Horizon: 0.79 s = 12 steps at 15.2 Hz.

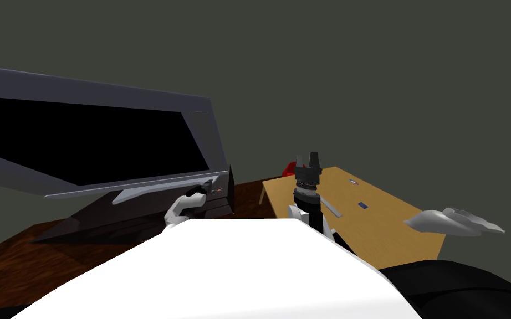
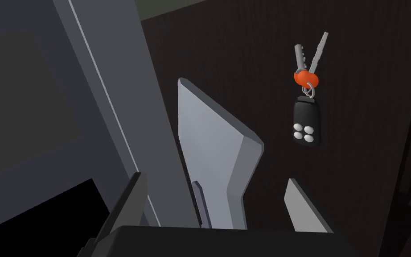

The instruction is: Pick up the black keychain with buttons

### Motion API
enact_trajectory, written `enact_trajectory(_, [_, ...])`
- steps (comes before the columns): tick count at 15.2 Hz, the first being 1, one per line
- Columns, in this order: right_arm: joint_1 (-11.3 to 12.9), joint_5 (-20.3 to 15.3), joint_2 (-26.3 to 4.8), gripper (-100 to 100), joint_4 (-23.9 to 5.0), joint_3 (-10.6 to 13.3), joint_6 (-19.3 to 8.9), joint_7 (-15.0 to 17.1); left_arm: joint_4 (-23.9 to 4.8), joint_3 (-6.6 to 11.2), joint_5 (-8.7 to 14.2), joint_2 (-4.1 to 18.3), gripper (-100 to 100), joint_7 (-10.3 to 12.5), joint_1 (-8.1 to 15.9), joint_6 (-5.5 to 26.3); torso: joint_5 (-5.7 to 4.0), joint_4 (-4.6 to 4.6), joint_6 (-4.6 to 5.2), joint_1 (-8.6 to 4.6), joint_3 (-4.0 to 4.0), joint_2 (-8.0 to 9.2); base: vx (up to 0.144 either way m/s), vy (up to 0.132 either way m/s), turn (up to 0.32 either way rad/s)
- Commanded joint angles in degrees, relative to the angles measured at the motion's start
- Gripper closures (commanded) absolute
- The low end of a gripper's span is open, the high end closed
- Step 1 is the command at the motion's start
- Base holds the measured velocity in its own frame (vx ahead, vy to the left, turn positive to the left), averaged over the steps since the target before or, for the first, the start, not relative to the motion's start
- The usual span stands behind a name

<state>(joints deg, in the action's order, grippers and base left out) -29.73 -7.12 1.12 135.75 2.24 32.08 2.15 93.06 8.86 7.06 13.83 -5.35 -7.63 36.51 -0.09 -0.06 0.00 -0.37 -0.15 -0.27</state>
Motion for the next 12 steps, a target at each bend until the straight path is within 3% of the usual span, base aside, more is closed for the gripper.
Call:
enact_trajectory(1, [0.0,0.0,0.0,0,0.0,0.0,0.0,0.0,-0.5,0.20,0.1,0.0,-100,-0.2,0.1,1.9,0.00,0.00,0.00,0.00,0.00,0.00,0.054,-0.070,0.016])
enact_trajectory(4, [0.0,0.0,0.0,0,0.0,0.0,0.0,0.0,-4.2,1.53,1.0,0.6,-100,-0.9,1.7,6.2,0.01,0.00,0.00,0.04,0.01,0.02,0.059,-0.084,0.035])
enact_trajectory(6, [0.0,0.0,0.0,0,0.0,0.0,0.0,0.0,-4.2,1.53,1.0,0.6,-100,-0.9,1.7,7.5,0.01,-0.01,0.00,0.06,-0.03,-0.05,0.071,-0.066,0.023])
enact_trajectory(9, [0.0,0.0,0.0,0,0.0,0.0,0.0,0.0,-7.6,2.81,1.9,1.0,-100,-1.4,3.1,11.5,0.02,-0.01,0.00,0.10,-0.04,-0.06,0.081,-0.071,0.033])
enact_trajectory(12, [0.0,0.0,0.0,0,0.0,0.0,0.0,0.0,-9.2,3.44,2.3,1.2,-100,-1.7,3.8,14.7,0.01,-0.03,-0.01,0.07,-0.09,-0.16,0.101,-0.076,0.042])
